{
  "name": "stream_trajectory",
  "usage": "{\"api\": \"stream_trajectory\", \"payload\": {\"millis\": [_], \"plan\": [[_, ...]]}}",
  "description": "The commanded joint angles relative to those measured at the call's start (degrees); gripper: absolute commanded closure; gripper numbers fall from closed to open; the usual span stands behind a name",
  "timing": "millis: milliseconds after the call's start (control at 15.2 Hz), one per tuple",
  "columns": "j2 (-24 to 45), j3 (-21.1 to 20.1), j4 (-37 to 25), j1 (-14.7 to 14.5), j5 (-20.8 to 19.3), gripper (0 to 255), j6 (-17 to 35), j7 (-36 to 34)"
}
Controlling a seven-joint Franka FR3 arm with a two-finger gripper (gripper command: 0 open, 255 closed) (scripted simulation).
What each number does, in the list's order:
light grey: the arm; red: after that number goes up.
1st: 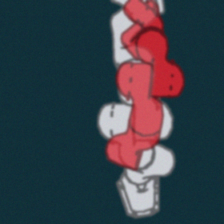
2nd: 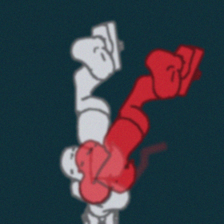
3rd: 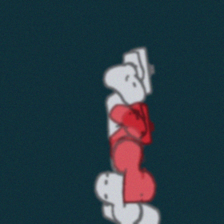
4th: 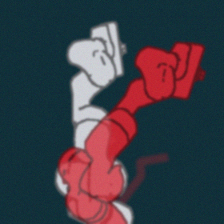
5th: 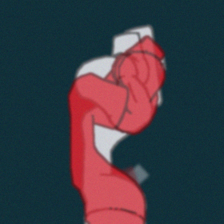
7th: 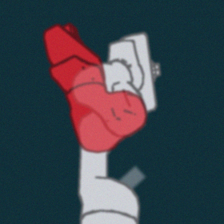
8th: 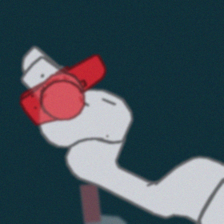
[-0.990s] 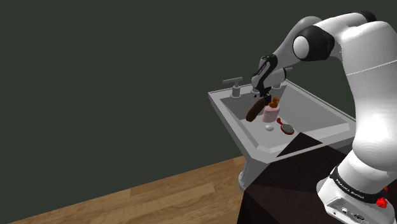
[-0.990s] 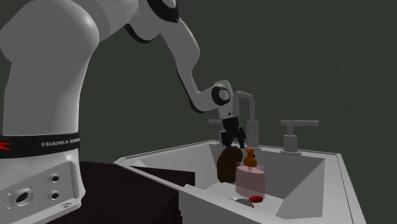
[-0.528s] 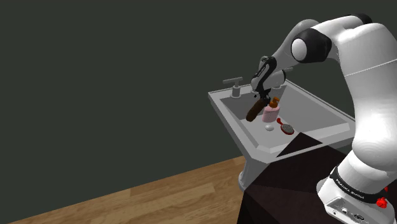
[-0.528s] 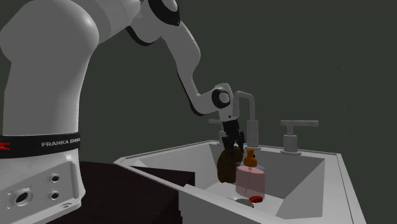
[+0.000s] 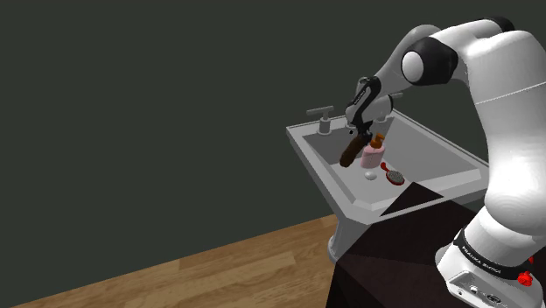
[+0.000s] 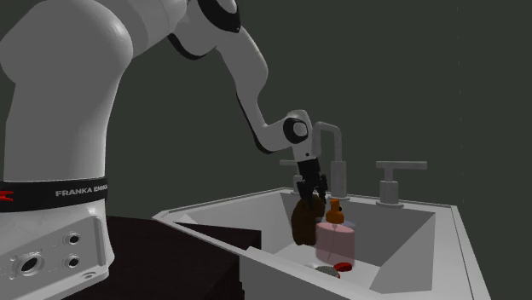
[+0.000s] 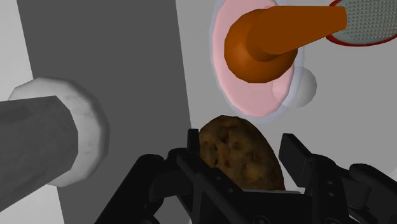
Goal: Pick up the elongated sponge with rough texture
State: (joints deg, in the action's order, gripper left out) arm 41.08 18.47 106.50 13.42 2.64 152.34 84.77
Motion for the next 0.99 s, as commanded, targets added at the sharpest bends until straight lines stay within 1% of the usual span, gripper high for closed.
{"api": "stream_trajectory", "payload": {"millis": [0,792,924], "plan": [[-1.0,0.2,0.2,-0.1,-0.2,255,-0.8,0.1],[-8.2,2.1,1.3,-1.7,-1.9,255,-6.8,0.1],[-8.3,2.2,1.3,-1.7,-1.9,255,-6.9,0.1]]}}
